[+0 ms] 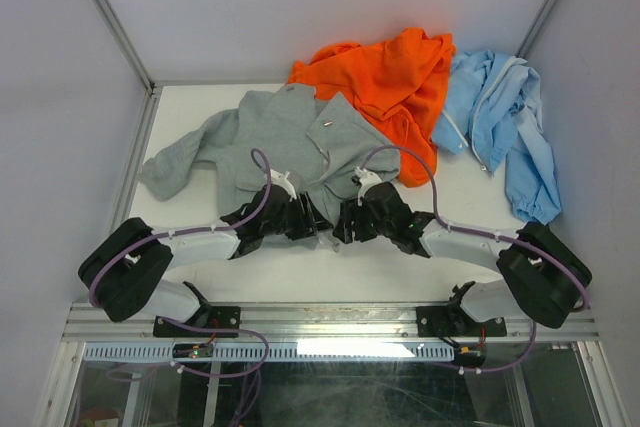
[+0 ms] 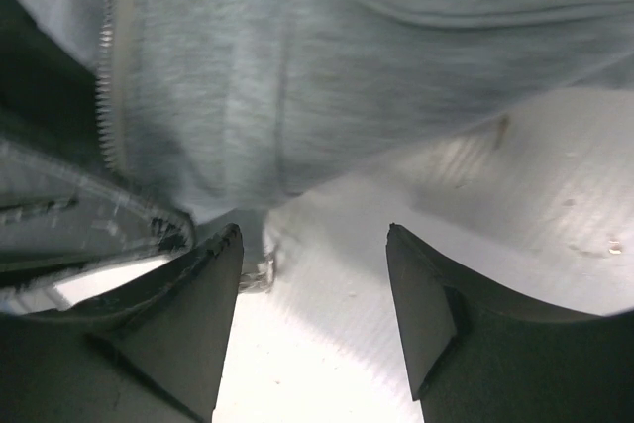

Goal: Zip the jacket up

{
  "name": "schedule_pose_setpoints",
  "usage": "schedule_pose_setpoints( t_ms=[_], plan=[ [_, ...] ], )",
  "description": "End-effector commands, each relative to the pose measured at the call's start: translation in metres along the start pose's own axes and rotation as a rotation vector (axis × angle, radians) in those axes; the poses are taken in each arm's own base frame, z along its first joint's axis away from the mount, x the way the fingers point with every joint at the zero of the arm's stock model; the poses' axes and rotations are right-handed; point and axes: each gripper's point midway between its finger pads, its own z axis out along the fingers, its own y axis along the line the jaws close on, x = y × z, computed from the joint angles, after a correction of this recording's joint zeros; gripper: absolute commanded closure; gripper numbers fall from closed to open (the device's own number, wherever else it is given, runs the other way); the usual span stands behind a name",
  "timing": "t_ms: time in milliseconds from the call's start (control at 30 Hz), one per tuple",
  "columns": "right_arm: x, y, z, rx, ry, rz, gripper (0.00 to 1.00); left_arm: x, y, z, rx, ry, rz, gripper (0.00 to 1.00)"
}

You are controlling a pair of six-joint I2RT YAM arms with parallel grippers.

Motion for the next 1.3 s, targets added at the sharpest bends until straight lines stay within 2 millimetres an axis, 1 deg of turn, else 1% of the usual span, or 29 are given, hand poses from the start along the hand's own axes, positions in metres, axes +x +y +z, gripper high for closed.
schedule_pose_setpoints(
  t_ms=[0,67,100,167,300,400,467,567,633,700,733,767,800,833,900,933,967,1000,1033,1100,1167,1233,1267],
  plan=[
    [-0.012,0.04,0.004,-0.139,-0.075,-0.019,0.35,-0.015,-0.023,0.001,0.11,-0.044,-0.008,0.53],
    [-0.009,0.051,0.004,-0.184,-0.077,-0.013,0.32,-0.014,-0.024,0.0,0.123,-0.042,-0.016,0.53],
    [-0.009,0.06,0.003,-0.222,-0.09,-0.014,0.31,-0.013,-0.023,-0.001,0.126,-0.04,-0.019,0.54],
    [-0.01,0.069,0.002,-0.256,-0.104,-0.007,0.28,-0.012,-0.024,-0.002,0.137,-0.037,-0.025,0.55],
    [-0.005,0.073,0.012,-0.249,-0.094,0.0,0.26,-0.011,-0.029,-0.006,0.172,-0.036,-0.034,0.59],
    [-0.004,0.069,0.023,-0.203,-0.097,0.02,0.25,-0.012,-0.032,-0.007,0.187,-0.039,-0.03,0.67],
    [-0.004,0.064,0.029,-0.173,-0.1,0.024,0.28,-0.013,-0.033,-0.008,0.203,-0.045,-0.025,0.73],
    [-0.007,0.072,0.027,-0.205,-0.098,-0.014,0.28,-0.021,-0.034,-0.012,0.227,-0.068,-0.015,0.84],
    [-0.013,0.077,0.018,-0.222,-0.11,-0.035,0.25,-0.031,-0.034,-0.016,0.248,-0.099,0.015,0.91],
    [-0.017,0.076,0.008,-0.218,-0.123,-0.049,0.22,-0.045,-0.038,-0.022,0.292,-0.126,0.042,0.98],
    [-0.021,0.074,0.003,-0.214,-0.129,-0.044,0.22,-0.051,-0.043,-0.026,0.325,-0.139,0.06,1.0],
    [-0.025,0.07,-0.002,-0.205,-0.138,-0.036,0.22,-0.064,-0.049,-0.031,0.365,-0.172,0.087,1.0],
    [-0.035,0.063,-0.008,-0.195,-0.168,-0.021,0.22,-0.073,-0.053,-0.035,0.389,-0.189,0.111,1.0],
    [-0.046,0.057,-0.014,-0.185,-0.201,-0.005,0.22,-0.085,-0.063,-0.037,0.419,-0.211,0.157,1.0],
    [-0.069,0.041,-0.029,-0.161,-0.277,0.029,0.22,-0.103,-0.079,-0.039,0.464,-0.224,0.246,1.0],
    [-0.065,0.052,-0.04,-0.271,-0.238,-0.047,0.19,-0.11,-0.088,-0.04,0.487,-0.233,0.292,1.0],
    [-0.069,0.053,-0.049,-0.304,-0.238,-0.068,0.19,-0.114,-0.1,-0.044,0.531,-0.234,0.336,1.0],
    [-0.078,0.046,-0.056,-0.291,-0.262,-0.076,0.2,-0.116,-0.106,-0.042,0.566,-0.225,0.366,1.0],
    [-0.087,0.04,-0.062,-0.27,-0.287,-0.079,0.22,-0.116,-0.118,-0.046,0.621,-0.218,0.402,1.0],
    [-0.1,0.03,-0.071,-0.248,-0.324,-0.084,0.24,-0.114,-0.137,-0.055,0.711,-0.203,0.44,1.0],
    [-0.107,0.031,-0.076,-0.261,-0.343,-0.102,0.26,-0.109,-0.146,-0.063,0.786,-0.19,0.447,1.0],
    [-0.111,0.038,-0.078,-0.297,-0.359,-0.119,0.25,-0.103,-0.147,-0.066,0.827,-0.18,0.451,1.0],
    [-0.111,0.042,-0.078,-0.324,-0.364,-0.124,0.23,-0.099,-0.147,-0.067,0.84,-0.159,0.431,1.0]
  ],
)
